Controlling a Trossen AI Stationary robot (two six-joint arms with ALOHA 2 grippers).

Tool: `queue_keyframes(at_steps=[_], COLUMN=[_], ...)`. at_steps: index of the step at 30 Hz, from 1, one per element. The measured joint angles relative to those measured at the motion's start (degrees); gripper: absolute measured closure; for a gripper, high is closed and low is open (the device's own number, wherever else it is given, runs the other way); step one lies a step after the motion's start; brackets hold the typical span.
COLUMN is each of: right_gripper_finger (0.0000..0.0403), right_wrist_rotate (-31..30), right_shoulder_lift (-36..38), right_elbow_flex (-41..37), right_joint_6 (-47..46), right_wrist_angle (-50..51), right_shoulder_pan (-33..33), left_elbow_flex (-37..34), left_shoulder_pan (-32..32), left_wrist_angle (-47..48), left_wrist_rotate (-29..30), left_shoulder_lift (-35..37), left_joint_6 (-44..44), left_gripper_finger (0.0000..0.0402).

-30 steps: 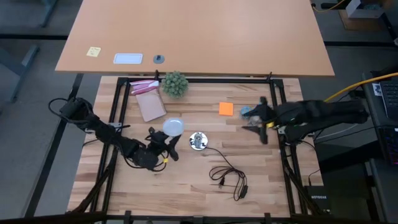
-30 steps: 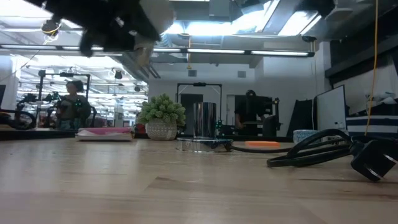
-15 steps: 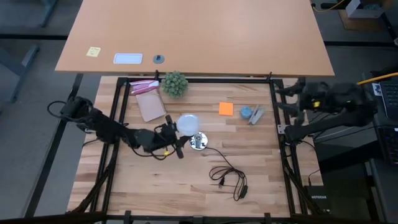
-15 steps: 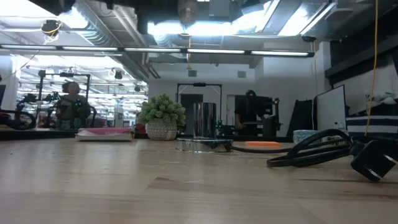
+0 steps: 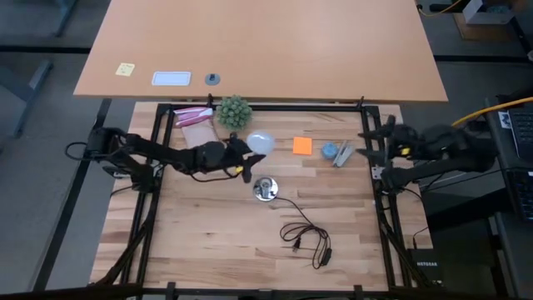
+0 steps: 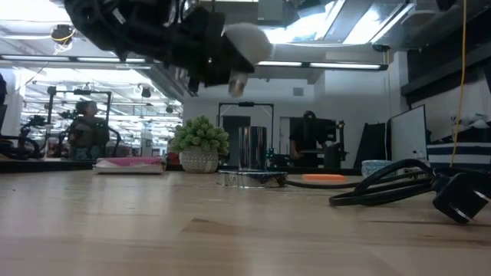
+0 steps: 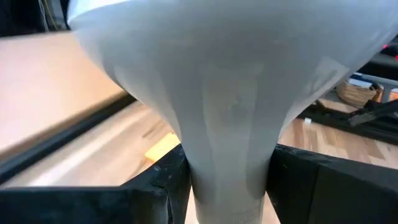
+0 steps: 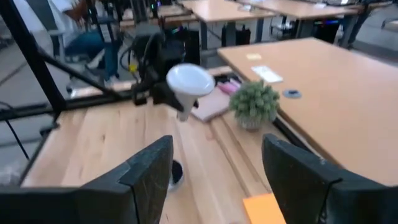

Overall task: Screw lightbulb
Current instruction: Insert the white lightbulb into the silver lamp

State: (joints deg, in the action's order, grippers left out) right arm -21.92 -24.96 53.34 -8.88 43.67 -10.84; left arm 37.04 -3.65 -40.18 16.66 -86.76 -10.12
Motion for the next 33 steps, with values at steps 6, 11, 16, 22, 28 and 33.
queue_keyframes(at_steps=[6, 11, 16, 22, 28, 33], right_gripper_finger=[0.0157, 0.0157, 0.0157, 0.0157, 0.0157, 0.0157], right_wrist_rotate=[-0.37, -0.41, -0.4, -0.53, -1.27, -1.63], right_shoulder_lift=[-0.91, -3.19, -7.17, -15.07, -25.63, -36.21], right_elbow_flex=[-7.74, -13.64, -17.96, -19.0, -18.99, -18.99], right_joint_6=[-1.22, -3.11, -3.09, -5.77, -11.58, -13.83], right_wrist_angle=[-0.95, -5.89, -15.73, -21.67, -27.92, -33.1], right_shoulder_pan=[0.01, 0.01, 0.01, 0.01, 0.01, 0.01], left_elbow_flex=[-5.72, -8.24, -8.26, -8.1, -7.96, -7.31], left_shoulder_pan=[-0.67, 0.91, 3.45, 5.98, 8.24, 8.97], left_wrist_angle=[-13.54, -28.35, -41.63, -49.78, -49.85, -49.86], left_wrist_rotate=[-0.41, -0.62, -0.51, -0.4, -0.39, -0.39], left_shoulder_lift=[-5.4, -12.82, -20.12, -26.1, -26.58, -26.55], left_joint_6=[-4.07, -5.14, -3.87, -2.08, 0.22, 1.32], left_gripper_finger=[0.0249, 0.0249, 0.0249, 0.0249, 0.0249, 0.0249])
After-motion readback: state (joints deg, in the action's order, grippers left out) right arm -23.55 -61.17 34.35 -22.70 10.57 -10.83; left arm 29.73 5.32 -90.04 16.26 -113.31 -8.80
